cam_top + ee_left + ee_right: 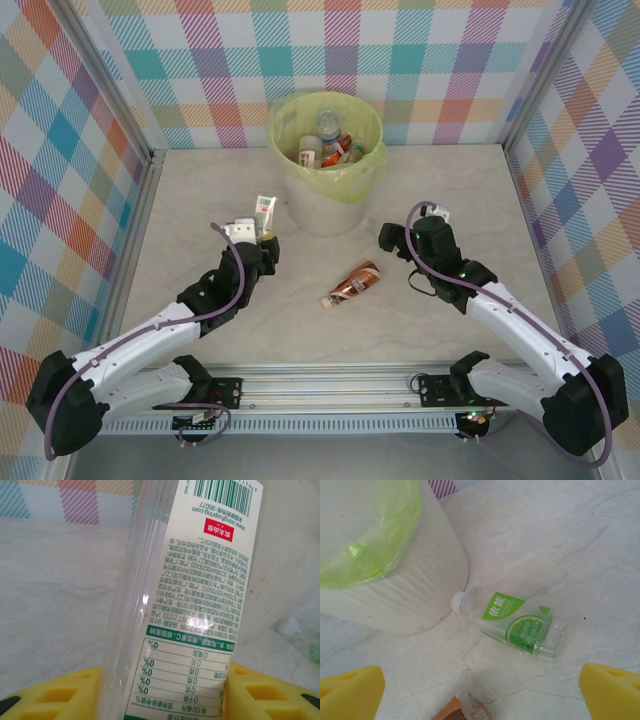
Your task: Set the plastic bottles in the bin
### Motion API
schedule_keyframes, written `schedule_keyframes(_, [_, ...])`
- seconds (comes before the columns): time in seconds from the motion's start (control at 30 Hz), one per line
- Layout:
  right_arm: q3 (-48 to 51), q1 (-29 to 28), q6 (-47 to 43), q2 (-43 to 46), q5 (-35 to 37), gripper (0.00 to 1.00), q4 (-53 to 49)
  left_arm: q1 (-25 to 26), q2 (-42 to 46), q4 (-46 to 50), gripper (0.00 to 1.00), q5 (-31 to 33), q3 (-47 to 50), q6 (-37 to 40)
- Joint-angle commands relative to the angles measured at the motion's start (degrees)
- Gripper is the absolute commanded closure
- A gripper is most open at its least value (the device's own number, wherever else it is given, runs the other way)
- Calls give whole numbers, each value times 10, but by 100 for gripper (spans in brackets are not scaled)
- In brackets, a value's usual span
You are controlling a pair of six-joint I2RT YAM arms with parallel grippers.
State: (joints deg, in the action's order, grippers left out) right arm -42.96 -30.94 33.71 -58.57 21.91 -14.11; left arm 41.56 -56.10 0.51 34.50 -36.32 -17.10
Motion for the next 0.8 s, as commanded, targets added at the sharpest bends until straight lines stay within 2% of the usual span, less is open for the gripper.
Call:
schedule_keyframes(0.0, [-19,0,7,0,4,0,16,-25,20,19,55,37,-48,-5])
schedule_keyframes(0.17, [-19,0,5,5,6,0,15,-48,30,-37,56,19,-81,31])
schedule_keyframes(0.27, [-19,0,5,6,7,0,14,-56,26,-107,56,-24,-99,57])
schedule_keyframes(0.37, [-19,0,6,7,7,0,15,-58,-5,-128,56,-49,-157,99])
schedule_keyframes(0.47, [-19,0,7,9,6,0,15,-62,-41,-121,56,-82,-225,116])
schedule_keyframes(0.7, [-16,0,7,14,8,0,17,-73,-159,-10,55,-233,-407,92])
schedule_keyframes(0.77, [-15,0,7,15,6,0,16,-73,-190,-9,55,-245,-435,87])
